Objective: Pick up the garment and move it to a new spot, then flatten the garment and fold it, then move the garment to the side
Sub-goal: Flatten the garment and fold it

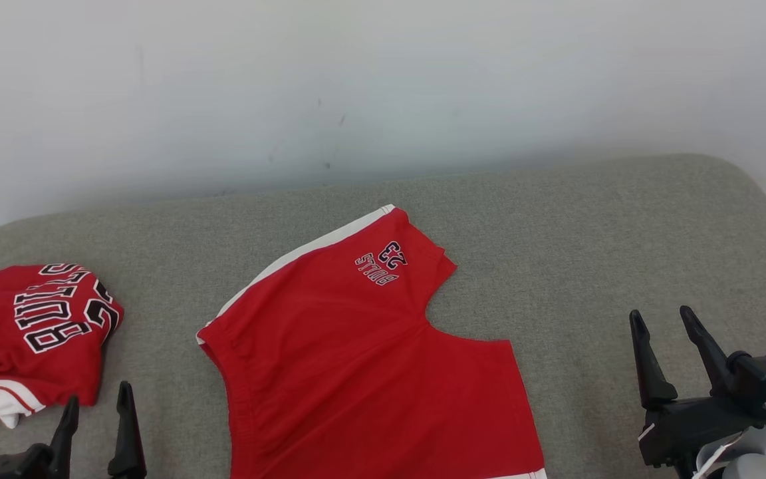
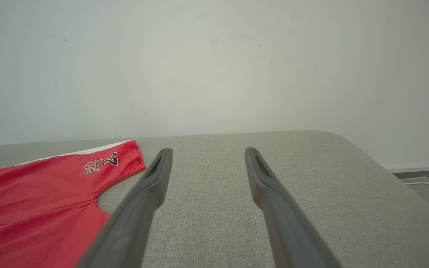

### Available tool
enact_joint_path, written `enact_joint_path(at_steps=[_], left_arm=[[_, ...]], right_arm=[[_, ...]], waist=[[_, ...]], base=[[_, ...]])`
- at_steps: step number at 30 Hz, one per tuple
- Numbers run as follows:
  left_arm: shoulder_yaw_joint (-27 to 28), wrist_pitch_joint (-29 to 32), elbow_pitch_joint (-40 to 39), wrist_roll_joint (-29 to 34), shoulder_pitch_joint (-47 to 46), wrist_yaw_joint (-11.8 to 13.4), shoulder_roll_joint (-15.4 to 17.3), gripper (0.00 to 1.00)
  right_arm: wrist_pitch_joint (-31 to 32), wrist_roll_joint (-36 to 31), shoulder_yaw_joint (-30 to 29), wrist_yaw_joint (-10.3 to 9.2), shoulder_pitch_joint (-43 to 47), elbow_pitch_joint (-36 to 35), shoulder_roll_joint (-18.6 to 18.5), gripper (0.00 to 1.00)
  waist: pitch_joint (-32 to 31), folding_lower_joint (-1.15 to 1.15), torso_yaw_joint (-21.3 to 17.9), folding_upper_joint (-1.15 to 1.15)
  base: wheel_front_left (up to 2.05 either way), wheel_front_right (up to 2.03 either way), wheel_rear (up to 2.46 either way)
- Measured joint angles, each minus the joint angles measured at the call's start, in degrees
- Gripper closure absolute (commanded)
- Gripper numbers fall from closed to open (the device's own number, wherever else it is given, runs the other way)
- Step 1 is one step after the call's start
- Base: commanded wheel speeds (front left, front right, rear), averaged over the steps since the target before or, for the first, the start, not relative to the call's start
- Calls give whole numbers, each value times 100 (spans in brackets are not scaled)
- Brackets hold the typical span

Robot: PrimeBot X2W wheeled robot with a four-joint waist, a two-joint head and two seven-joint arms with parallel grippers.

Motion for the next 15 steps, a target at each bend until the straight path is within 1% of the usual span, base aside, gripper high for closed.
enact_joint_path(at_steps=[4,15], left_arm=[[29,0,-94,185,-2,0,-46,0],[99,0,-190,338,7,-1,-132,0]], right_arm=[[0,-16,-67,-1,7,-2,15,0],[-19,-110,-229,-15,81,-37,85,0]], waist=[[6,0,2,0],[-16,0,14,0]], base=[[0,0,0],[0,0,0]])
